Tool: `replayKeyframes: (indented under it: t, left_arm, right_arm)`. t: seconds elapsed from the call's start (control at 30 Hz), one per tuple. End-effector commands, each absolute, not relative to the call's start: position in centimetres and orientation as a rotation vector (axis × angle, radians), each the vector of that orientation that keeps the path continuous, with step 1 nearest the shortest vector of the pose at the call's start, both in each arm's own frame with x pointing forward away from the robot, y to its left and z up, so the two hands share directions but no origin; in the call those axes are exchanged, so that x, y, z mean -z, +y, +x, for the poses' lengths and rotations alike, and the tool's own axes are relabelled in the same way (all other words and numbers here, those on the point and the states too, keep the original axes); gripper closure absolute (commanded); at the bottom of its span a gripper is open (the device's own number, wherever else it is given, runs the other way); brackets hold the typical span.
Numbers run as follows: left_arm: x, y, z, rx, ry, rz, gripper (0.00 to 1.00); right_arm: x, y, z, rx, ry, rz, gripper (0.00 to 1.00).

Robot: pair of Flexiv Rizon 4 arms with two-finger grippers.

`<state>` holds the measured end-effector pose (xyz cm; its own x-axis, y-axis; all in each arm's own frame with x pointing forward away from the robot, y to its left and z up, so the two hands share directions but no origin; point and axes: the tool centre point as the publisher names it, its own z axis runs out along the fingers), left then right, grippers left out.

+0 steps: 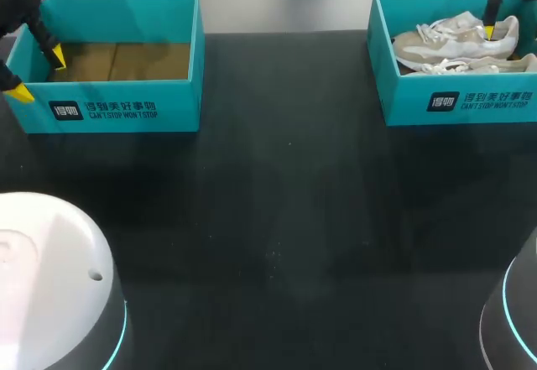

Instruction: Take the shoe out of the shoebox, open the shoe tongue, remove and reinsert the insole, then place the shoe into the shoebox

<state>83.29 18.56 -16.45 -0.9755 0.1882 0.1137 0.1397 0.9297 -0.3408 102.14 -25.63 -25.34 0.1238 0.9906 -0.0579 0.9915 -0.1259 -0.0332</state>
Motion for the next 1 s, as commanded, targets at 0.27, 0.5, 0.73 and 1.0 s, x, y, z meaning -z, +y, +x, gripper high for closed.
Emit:
replayKeyframes:
  t: [0.27, 0.5, 0.73, 1.0]
  left_arm:
    - [16.0, 18.4, 82.4, -0.181, -3.074, 0.459, 0.0]
    - [14.9, 17.5, 82.0, -0.105, -2.775, 1.062, 0.0]
    - [14.8, 17.3, 82.6, 0.034, -2.48, 1.461, 0.0]
    - [14.8, 17.7, 83.4, 0.085, -2.343, 1.712, 0.0]
  right_arm:
    - [24.8, -23.9, 97.5, -0.017, 2.06, 2.295, 0.0]
    - [24.7, -23.2, 96.2, -0.012, 2.045, 2.302, 0.0]
    - [24.9, -22.6, 95.3, -0.009, 2.058, 2.292, 0.0]
    - [25.3, -22.2, 94.5, -0.005, 2.079, 2.276, 0.0]
